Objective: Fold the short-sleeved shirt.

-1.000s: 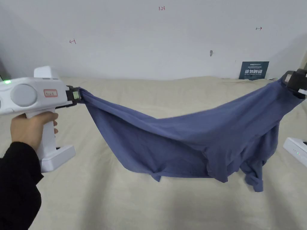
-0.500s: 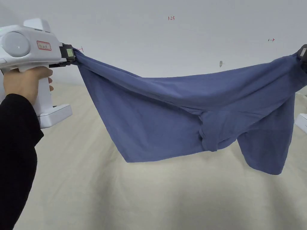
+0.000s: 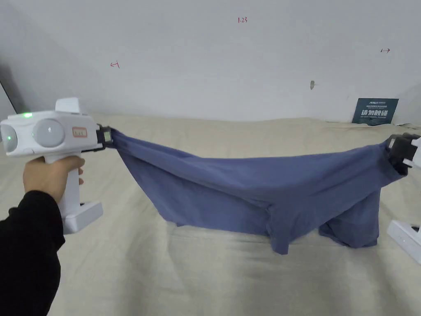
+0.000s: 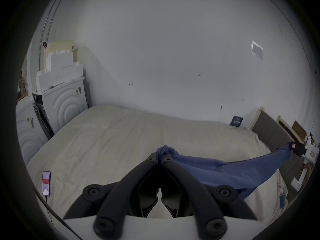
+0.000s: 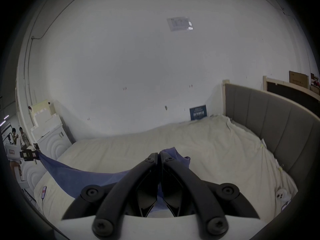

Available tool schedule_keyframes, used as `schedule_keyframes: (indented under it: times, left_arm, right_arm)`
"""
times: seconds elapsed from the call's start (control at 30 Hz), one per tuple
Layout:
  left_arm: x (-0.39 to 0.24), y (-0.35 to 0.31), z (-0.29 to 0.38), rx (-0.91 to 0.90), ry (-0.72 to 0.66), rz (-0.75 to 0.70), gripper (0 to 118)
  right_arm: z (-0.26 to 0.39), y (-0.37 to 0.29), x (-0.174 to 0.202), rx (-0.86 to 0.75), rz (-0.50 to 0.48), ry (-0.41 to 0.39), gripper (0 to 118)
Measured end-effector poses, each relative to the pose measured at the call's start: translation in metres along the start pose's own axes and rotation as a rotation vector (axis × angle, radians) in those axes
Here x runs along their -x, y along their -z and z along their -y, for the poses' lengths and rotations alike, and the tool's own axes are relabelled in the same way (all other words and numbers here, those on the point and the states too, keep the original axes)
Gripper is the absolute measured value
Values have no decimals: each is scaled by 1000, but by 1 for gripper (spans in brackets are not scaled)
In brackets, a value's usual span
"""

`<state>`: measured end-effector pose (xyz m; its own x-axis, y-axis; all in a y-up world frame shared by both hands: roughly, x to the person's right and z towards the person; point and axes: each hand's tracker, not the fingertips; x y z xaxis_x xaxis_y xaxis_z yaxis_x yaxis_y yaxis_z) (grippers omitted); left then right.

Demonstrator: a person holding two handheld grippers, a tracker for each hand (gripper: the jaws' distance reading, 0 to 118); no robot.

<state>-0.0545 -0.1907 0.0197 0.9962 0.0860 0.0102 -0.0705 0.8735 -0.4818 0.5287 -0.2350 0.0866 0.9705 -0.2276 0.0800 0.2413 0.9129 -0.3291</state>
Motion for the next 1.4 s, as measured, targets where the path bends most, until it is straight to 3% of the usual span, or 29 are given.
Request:
schedule_keyframes:
  times: [0.3,0.7,1.1,1.3,1.4]
  left_arm:
    - [32,-25,130,174,-80,0,0]
    - [52,-107,287,351,-119,-12,0]
    - [57,-156,337,397,-123,-49,0]
    - [63,-168,350,428,-127,-70,0]
    - [57,-166,354,454,-108,-83,0]
  right_arm:
    - [93,-37,-16,115,6,53,0]
    - [214,-155,-36,227,26,140,0]
    - [275,-222,-52,311,58,191,0]
    - [289,-242,-51,351,70,176,0]
    - [298,-237,-51,394,98,126,0]
